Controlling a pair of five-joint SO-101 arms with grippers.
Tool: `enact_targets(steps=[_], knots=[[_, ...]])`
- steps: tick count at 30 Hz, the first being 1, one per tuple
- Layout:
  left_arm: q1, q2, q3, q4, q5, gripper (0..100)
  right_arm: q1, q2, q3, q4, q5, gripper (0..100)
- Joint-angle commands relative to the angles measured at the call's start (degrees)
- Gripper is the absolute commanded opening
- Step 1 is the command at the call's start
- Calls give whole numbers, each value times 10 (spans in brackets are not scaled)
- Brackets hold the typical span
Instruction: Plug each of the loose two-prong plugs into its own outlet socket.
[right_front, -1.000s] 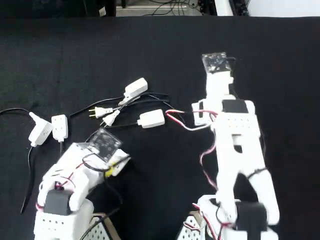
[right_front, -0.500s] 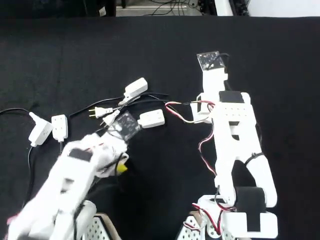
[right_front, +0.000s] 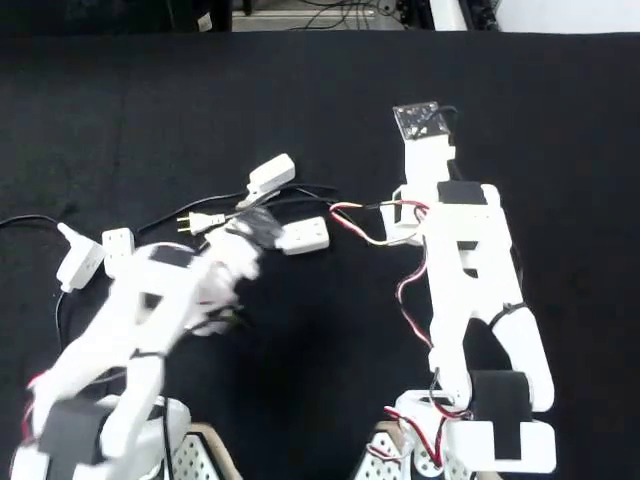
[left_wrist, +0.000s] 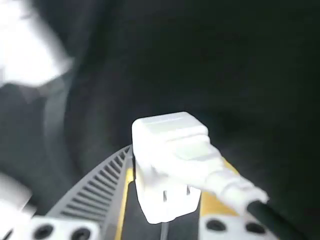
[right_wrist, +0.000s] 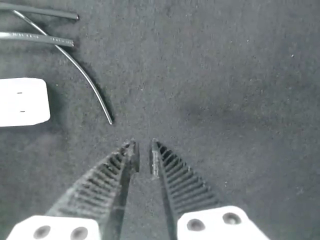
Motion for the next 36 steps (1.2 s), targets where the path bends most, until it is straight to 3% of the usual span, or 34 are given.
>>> enact_targets(steps=[1, 5, 9, 12, 15, 20, 24, 26, 30, 36], knots=[[-118, -151, -13, 33, -11, 29, 8, -3, -22, -10, 4, 38], [-274, -195, -82, 90, -65, 30, 8, -3, -22, -10, 4, 38], [-375, -94, -173, 93, -118, 30, 8, -3, -22, -8, 4, 38], [-393, 26, -246, 105, -113, 105, 7, -3, -22, -7, 5, 39], [-411, 126, -351, 153, -38, 253, -10, -3, -18, -5, 27, 39], [-414, 179, -560, 311, -34, 305, -33, -7, -2, -9, 41, 39], [-359, 149, -689, 451, -39, 305, -9, -7, -14, -5, 41, 39], [-308, 127, -722, 482, -11, 275, 4, -3, -22, -4, 41, 39], [-171, 117, -716, 465, 29, 245, 20, -3, -36, 14, 40, 39], [16, 269, -674, 337, 25, 242, 71, -3, -70, 51, 69, 39]])
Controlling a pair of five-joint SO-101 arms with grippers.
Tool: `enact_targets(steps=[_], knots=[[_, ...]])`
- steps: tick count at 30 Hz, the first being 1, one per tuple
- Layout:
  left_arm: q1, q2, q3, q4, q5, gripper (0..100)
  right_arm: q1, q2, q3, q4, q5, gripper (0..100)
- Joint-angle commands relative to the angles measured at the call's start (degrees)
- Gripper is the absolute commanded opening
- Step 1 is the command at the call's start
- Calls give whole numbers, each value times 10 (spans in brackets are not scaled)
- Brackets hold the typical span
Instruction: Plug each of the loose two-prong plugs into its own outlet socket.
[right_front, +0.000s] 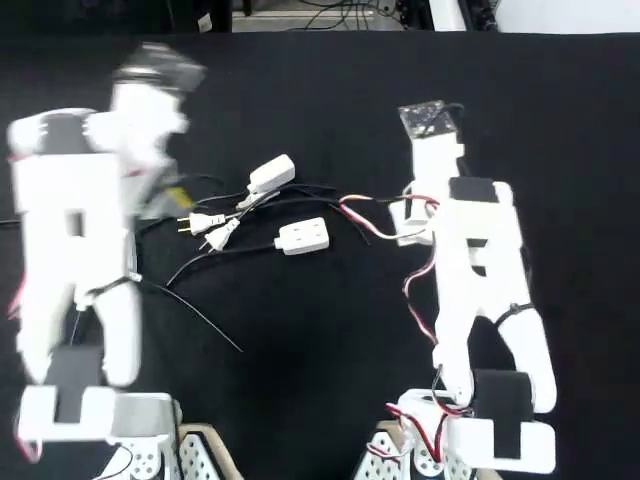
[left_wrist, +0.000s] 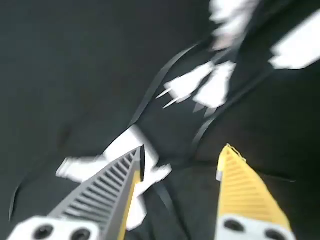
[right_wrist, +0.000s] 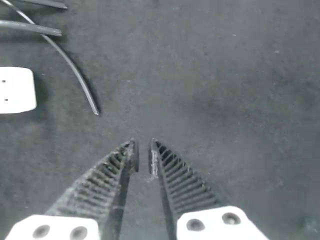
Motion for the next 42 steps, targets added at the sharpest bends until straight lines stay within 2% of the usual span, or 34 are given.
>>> enact_targets(steps=[1, 8, 13, 23, 29, 33, 37, 39, 42], knots=[[90, 82, -1, -77, -11, 242, 42, -4, -48, 22, 30, 39], [169, 191, -23, -171, -92, 242, 65, -4, -70, 41, 59, 39], [205, 247, -24, -197, -136, 242, 65, -4, -72, 42, 60, 39], [212, 277, -7, -213, -137, 241, 60, -4, -67, 41, 60, 39], [227, 272, 118, -337, -132, 241, 60, -5, -67, 46, 60, 39], [237, 270, 146, -375, -89, 232, 59, -11, -56, 42, 60, 39], [237, 269, 123, -338, -86, 90, 59, -12, -56, 41, 60, 39], [240, 269, 91, -273, -84, 20, 59, -10, -56, 41, 60, 39], [254, 263, 33, -124, -37, 32, 59, -10, -56, 46, 59, 39]])
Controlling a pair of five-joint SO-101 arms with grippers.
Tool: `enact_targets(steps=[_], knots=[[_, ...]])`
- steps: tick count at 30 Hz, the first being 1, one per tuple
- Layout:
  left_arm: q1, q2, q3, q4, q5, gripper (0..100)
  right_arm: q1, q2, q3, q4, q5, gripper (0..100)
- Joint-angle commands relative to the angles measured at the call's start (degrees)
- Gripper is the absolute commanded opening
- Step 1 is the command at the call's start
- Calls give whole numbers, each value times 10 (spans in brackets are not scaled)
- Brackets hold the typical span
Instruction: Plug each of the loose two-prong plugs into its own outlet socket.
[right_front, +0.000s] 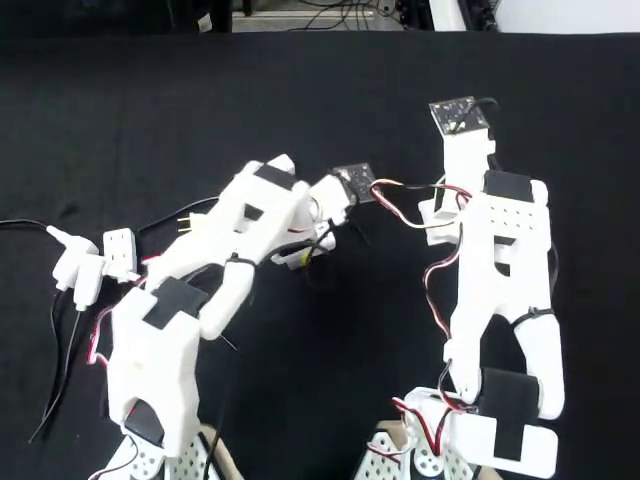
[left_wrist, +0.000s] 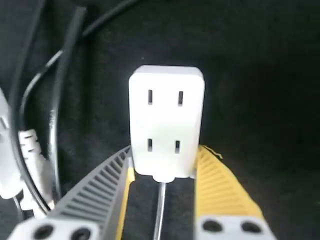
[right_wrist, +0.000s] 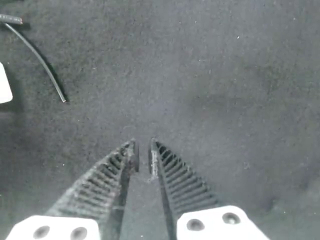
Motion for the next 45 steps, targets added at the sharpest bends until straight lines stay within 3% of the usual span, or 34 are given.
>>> enact_targets(steps=[1, 6, 10, 14, 18, 24, 28, 34, 40, 45], knots=[[6, -21, -75, 152, 42, 26, 2, -10, -22, 4, 2, 39], [-34, -102, -80, 244, 61, 30, 2, -10, -22, 4, 1, 39], [-80, -216, 23, 298, 79, 30, 2, -10, -22, 4, 2, 39], [-162, -367, 200, 243, 74, 30, -18, -10, -22, 5, 2, 39], [-244, -525, 365, 215, -4, 30, -51, -13, -26, 17, 4, 39], [-301, -701, 571, 120, -71, 32, -167, -9, -49, 19, 37, 39], [-295, -746, 656, 64, -88, 47, -260, -8, -55, -8, -31, 43], [-292, -755, 684, 41, -81, 313, -372, -8, -51, -85, -210, 81], [-331, -756, 603, 90, -56, 242, -458, -8, 7, -178, -386, 167], [-443, -756, 524, 151, -23, 266, -465, -6, 47, -257, -411, 167]])
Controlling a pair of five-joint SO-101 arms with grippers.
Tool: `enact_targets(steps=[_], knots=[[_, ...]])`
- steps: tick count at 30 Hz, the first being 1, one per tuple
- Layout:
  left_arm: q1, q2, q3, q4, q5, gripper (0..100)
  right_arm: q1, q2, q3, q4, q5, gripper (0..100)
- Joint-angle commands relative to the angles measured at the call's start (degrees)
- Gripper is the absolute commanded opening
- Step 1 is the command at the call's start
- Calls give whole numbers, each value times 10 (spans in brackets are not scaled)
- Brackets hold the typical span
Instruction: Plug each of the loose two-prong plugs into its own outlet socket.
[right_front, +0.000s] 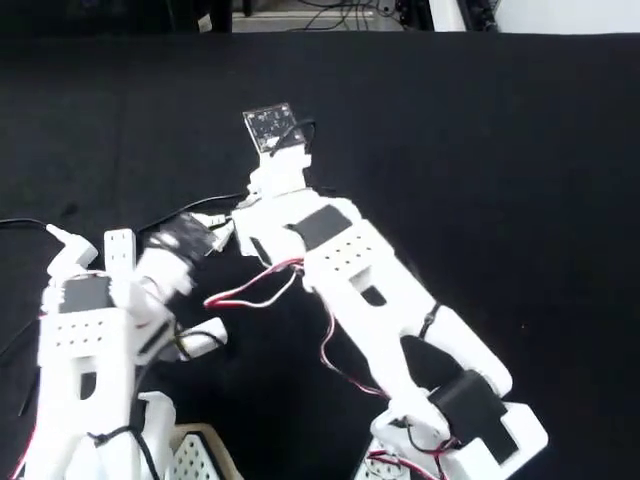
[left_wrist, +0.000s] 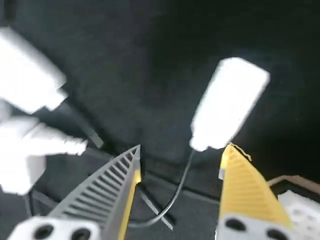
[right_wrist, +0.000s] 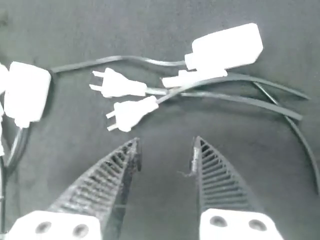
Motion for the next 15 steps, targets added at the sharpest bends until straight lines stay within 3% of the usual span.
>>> enact_targets(steps=[1, 5, 9, 15], knots=[[-95, -9, -61, 25, 18, 270, -11, -1, 8, -51, -53, 167], [-194, -8, -56, 4, 20, 272, -11, 43, -3, -84, -194, 169], [-272, -8, -35, -27, 20, 273, -40, 127, -56, -89, -236, 169], [-296, -8, 37, -96, 19, 267, -55, 286, -204, -70, -331, 167]])
